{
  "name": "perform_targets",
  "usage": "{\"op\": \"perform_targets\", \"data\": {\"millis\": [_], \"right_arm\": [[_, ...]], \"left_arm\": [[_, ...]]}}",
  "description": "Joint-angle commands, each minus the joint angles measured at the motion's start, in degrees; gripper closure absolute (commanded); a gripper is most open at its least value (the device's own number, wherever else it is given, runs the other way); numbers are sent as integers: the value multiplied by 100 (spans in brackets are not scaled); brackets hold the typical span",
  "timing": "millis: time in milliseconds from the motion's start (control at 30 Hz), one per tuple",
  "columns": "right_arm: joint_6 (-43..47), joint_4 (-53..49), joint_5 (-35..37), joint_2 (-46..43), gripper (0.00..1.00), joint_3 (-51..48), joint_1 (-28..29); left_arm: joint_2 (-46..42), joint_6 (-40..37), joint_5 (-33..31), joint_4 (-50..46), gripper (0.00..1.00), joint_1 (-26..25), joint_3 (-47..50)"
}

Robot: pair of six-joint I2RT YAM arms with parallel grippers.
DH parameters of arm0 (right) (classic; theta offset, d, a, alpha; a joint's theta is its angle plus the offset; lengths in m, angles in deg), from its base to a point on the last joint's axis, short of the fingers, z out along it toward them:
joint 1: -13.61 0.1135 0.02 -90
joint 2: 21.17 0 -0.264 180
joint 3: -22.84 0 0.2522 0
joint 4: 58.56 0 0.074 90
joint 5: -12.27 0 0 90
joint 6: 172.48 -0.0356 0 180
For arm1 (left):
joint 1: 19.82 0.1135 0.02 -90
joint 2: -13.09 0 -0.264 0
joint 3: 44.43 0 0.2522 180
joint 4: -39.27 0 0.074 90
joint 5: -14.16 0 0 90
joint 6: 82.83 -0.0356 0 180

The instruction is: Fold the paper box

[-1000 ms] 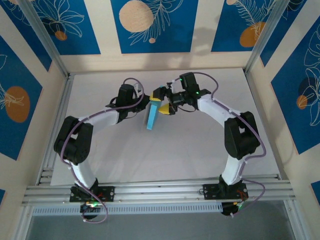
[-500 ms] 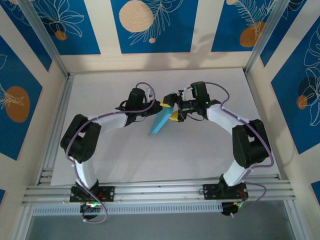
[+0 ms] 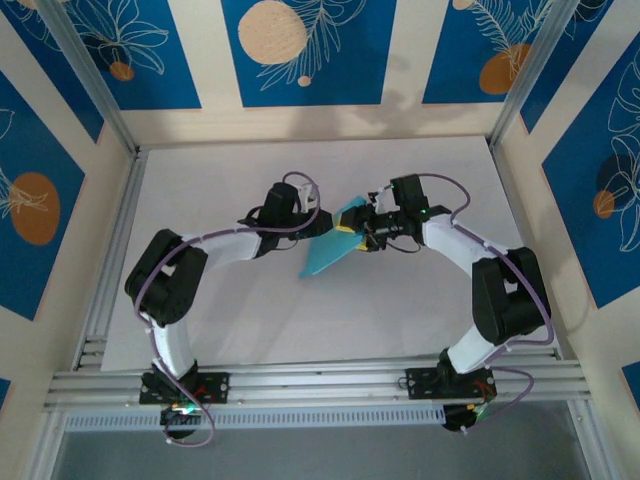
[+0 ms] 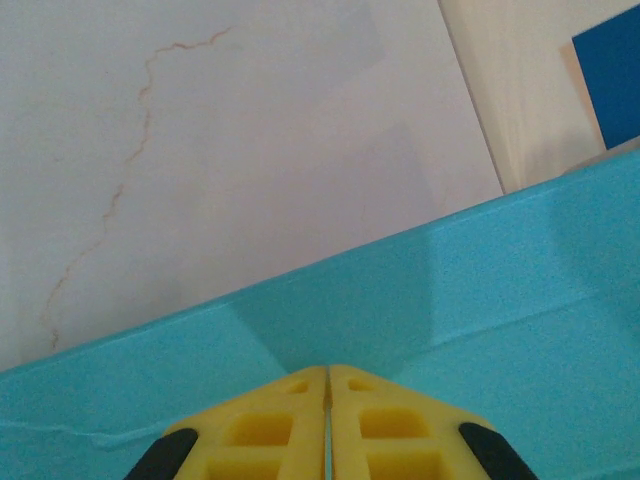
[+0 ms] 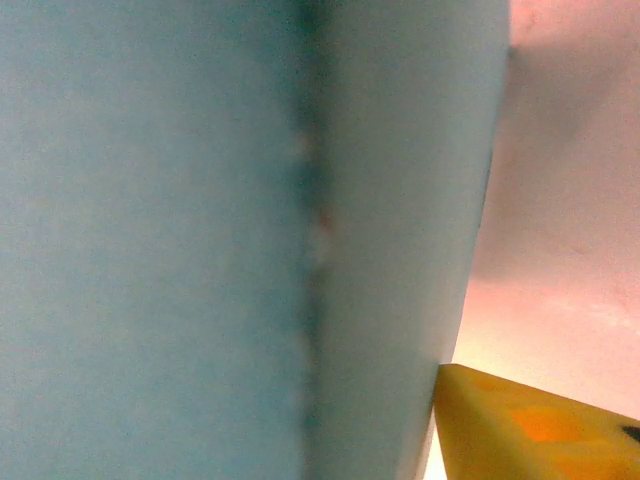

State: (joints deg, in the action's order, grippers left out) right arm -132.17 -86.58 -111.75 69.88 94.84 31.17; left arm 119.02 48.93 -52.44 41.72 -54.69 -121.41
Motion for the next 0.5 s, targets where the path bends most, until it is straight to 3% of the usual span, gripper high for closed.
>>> {"op": "perform_targets", "data": {"millis": [0, 67, 200, 300, 467], "right_arm": [[452, -485, -71, -255, 42, -96, 40], [637, -651, -19, -344, 41, -175, 12], [1180, -1128, 193, -497, 27, -231, -45], [1409, -1150, -91, -436, 22, -319, -60], [1459, -1083, 28, -521, 33, -528, -87]], "left_arm": [[51, -314, 171, -404, 91, -159, 235], [34, -503, 94, -536, 91, -193, 266], [97, -866, -111, -832, 91, -329, 246], [244, -889, -142, -799, 91, -466, 214], [299, -826, -232, -672, 92, -567, 251]]}}
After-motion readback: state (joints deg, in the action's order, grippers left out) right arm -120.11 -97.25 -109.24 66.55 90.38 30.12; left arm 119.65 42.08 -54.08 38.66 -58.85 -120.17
